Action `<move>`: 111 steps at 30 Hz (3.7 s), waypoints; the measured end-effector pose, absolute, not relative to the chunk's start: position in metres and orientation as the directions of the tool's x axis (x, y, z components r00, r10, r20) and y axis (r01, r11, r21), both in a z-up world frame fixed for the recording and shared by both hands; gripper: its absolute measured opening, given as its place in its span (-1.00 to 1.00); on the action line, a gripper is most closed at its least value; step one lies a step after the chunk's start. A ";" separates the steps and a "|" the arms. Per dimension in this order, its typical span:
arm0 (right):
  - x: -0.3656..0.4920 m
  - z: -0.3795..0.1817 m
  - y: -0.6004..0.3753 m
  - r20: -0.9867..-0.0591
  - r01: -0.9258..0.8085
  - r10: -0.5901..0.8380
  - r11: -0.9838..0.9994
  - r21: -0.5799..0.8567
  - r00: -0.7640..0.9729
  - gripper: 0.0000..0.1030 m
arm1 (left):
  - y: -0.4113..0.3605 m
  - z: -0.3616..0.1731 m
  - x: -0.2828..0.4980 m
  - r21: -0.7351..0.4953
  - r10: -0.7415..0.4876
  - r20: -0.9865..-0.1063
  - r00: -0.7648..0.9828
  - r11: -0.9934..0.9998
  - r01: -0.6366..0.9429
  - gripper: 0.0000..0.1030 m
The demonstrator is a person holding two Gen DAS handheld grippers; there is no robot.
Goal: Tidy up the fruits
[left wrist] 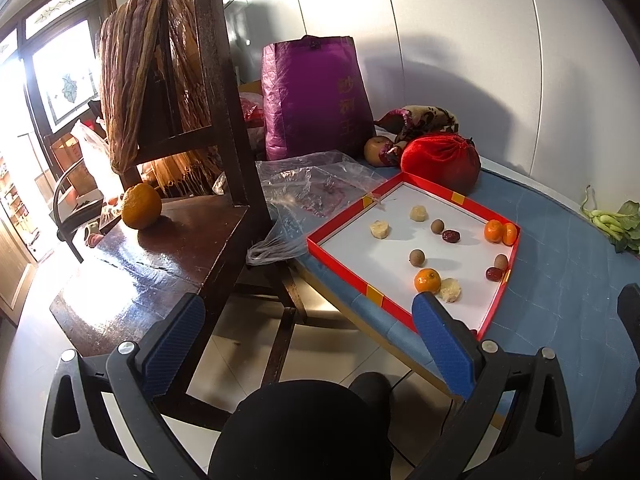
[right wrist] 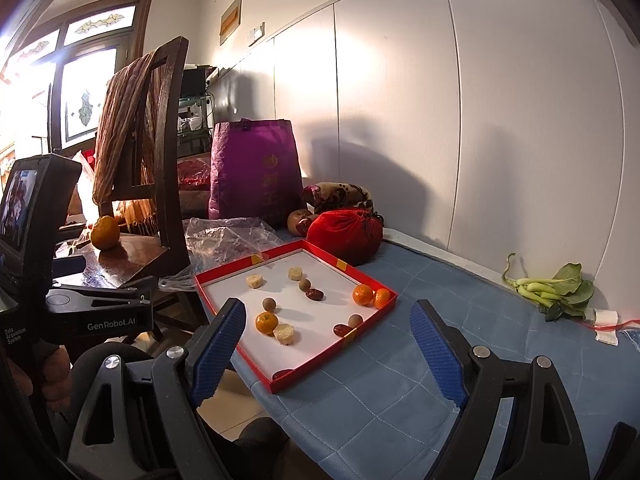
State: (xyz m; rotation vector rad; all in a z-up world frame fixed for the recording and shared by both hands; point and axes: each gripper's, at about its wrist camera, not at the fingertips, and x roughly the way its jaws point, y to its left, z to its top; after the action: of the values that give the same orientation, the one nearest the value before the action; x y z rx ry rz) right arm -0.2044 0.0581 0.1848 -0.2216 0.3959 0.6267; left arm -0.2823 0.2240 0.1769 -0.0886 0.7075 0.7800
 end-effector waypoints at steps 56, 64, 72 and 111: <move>-0.223 0.207 0.091 -0.401 -0.651 0.570 0.753 -0.096 0.717 0.66 | 0.250 0.193 -0.303 0.119 0.623 -0.592 0.511 0.694 -0.710 1.00; -0.222 0.205 0.095 -0.416 -0.656 0.567 0.747 -0.103 0.711 0.66 | 0.257 0.194 -0.304 0.117 0.631 -0.591 0.502 0.683 -0.721 1.00; -0.214 0.198 0.099 -0.451 -0.647 0.544 0.755 -0.104 0.707 0.66 | 0.262 0.190 -0.302 0.121 0.635 -0.600 0.488 0.674 -0.729 1.00; -0.186 0.172 0.058 -0.468 -0.599 0.511 0.800 -0.049 0.721 0.66 | 0.216 0.189 -0.273 0.128 0.586 -0.578 0.569 0.753 -0.646 1.00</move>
State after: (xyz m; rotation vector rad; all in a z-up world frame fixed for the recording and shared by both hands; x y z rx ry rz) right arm -0.1861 0.0580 0.1721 -0.2032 0.4545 0.6175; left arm -0.2730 0.2157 0.1894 -0.1013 0.6398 0.7243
